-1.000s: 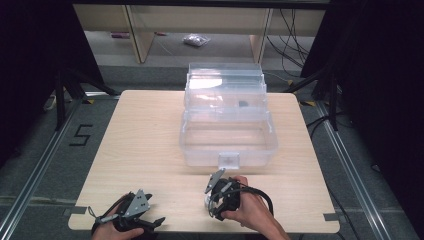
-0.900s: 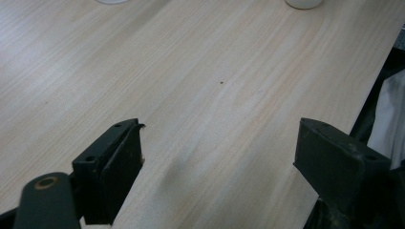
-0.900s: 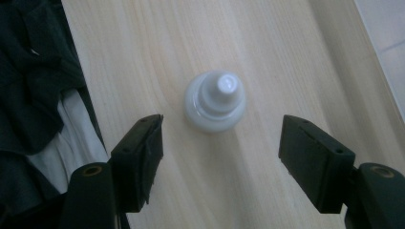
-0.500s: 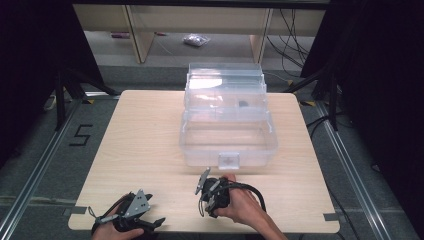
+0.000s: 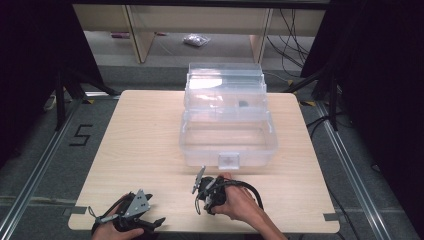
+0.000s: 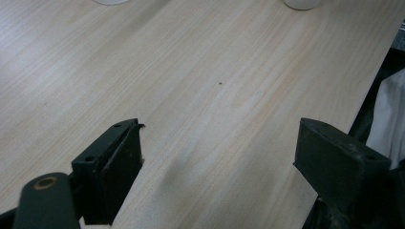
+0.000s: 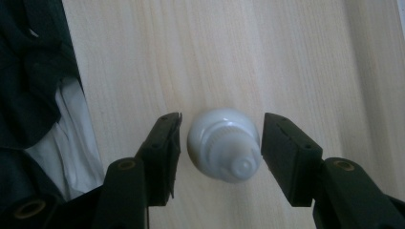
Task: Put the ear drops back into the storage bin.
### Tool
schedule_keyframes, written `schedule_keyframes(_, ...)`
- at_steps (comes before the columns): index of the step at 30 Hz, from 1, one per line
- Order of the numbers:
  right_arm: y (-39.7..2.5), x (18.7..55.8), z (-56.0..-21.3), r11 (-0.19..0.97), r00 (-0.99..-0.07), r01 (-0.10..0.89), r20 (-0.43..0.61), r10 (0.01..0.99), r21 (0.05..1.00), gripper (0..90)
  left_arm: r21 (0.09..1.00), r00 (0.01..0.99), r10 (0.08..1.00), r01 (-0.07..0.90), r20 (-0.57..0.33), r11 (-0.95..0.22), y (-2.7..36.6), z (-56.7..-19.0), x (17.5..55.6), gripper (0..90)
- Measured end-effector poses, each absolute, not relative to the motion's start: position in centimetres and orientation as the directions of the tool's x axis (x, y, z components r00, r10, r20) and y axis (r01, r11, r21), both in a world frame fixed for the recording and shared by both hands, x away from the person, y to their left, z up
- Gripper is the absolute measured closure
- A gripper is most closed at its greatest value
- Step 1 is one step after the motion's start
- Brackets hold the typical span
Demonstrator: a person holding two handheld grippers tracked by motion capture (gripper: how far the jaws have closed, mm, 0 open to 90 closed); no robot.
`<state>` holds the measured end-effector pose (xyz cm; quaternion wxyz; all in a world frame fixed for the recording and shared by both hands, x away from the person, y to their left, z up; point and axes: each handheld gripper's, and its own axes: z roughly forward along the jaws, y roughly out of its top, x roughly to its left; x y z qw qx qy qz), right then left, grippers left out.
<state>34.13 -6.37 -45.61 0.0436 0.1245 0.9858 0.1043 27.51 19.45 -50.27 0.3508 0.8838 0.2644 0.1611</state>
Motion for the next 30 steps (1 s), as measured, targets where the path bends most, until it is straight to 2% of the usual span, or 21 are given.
schedule_keyframes(1, -6.3, 34.2, -45.7, 0.946, -0.965, 0.241, -0.048, 0.256, 0.216, 53.4, 0.704, 0.813, 0.572, 0.343, 0.109, -0.622, 19.5, -50.2, 27.6, 15.9)
schedule_keyframes(3, -6.1, 34.0, -45.6, 0.944, -0.958, 0.265, -0.055, 0.280, 0.198, 54.7, 0.703, 0.814, 0.570, 0.342, 0.110, -0.624, 19.5, -50.2, 27.6, 15.9)
schedule_keyframes(5, -6.1, 34.4, -45.8, 0.957, -0.973, 0.206, -0.065, 0.223, 0.202, 58.5, 0.703, 0.814, 0.571, 0.342, 0.110, -0.623, 19.5, -50.2, 27.6, 15.8)
schedule_keyframes(6, -6.0, 34.2, -45.8, 0.952, -0.968, 0.229, -0.056, 0.245, 0.202, 59.8, 0.707, 0.808, 0.582, 0.359, 0.091, -0.609, 19.4, -50.3, 27.5, 15.8)
schedule_keyframes(16, -6.3, 34.0, -44.5, 0.951, -0.964, 0.236, -0.079, 0.255, 0.199, 60.1, 0.707, 0.809, 0.582, 0.360, 0.089, -0.608, 19.4, -50.3, 27.4, 15.9)
schedule_keyframes(18, -6.9, 34.4, -44.3, 0.950, -0.966, 0.225, -0.075, 0.246, 0.219, 60.1, 0.707, 0.809, 0.581, 0.359, 0.090, -0.609, 19.4, -50.3, 27.4, 15.9)
schedule_keyframes(19, -7.0, 35.1, -44.3, 0.962, -0.981, 0.143, -0.098, 0.169, 0.235, 60.1, 0.707, 0.810, 0.580, 0.358, 0.091, -0.610, 19.5, -50.2, 27.4, 15.9)
schedule_keyframes(20, -7.1, 34.7, -44.1, 0.950, -0.966, 0.226, -0.074, 0.247, 0.217, 60.1, 0.707, 0.813, 0.574, 0.348, 0.099, -0.616, 19.5, -50.2, 27.5, 15.9)
schedule_keyframes(21, -7.2, 34.5, -44.1, 0.939, -0.956, 0.268, -0.058, 0.286, 0.217, 60.1, 0.707, 0.815, 0.570, 0.343, 0.104, -0.619, 19.5, -50.2, 27.6, 15.9)
schedule_keyframes(22, -7.2, 34.5, -44.1, 0.939, -0.956, 0.268, -0.058, 0.286, 0.217, 60.1, 0.707, 0.815, 0.570, 0.343, 0.104, -0.619, 19.5, -50.2, 27.6, 15.9)
schedule_keyframes(23, -7.5, 34.9, -44.0, 0.944, -0.966, 0.227, -0.069, 0.249, 0.238, 60.1, 0.708, 0.809, 0.582, 0.360, 0.089, -0.608, 19.4, -50.3, 27.4, 15.9)
schedule_keyframes(24, -7.5, 34.9, -44.0, 0.944, -0.966, 0.227, -0.069, 0.249, 0.238, 60.1, 0.708, 0.809, 0.582, 0.360, 0.089, -0.608, 19.4, -50.3, 27.4, 15.9)
schedule_keyframes(25, -7.7, 34.8, -43.8, 0.933, -0.954, 0.278, -0.046, 0.295, 0.227, 60.1, 0.707, 0.817, 0.567, 0.342, 0.101, -0.619, 19.5, -50.2, 27.5, 15.9)
schedule_keyframes(26, -7.8, 35.1, -43.8, 0.941, -0.965, 0.233, -0.063, 0.256, 0.247, 60.1, 0.704, 0.807, 0.582, 0.358, 0.097, -0.613, 19.4, -50.3, 27.5, 15.9)
schedule_keyframes(27, -7.9, 34.9, -43.7, 0.932, -0.955, 0.274, -0.045, 0.292, 0.236, 60.1, 0.706, 0.809, 0.581, 0.359, 0.091, -0.610, 19.4, -50.3, 27.4, 15.9)
schedule_keyframes(30, -8.2, 35.3, -43.6, 0.933, -0.960, 0.255, -0.049, 0.276, 0.255, 60.1, 0.707, 0.809, 0.580, 0.358, 0.090, -0.610, 19.4, -50.2, 27.4, 15.9)
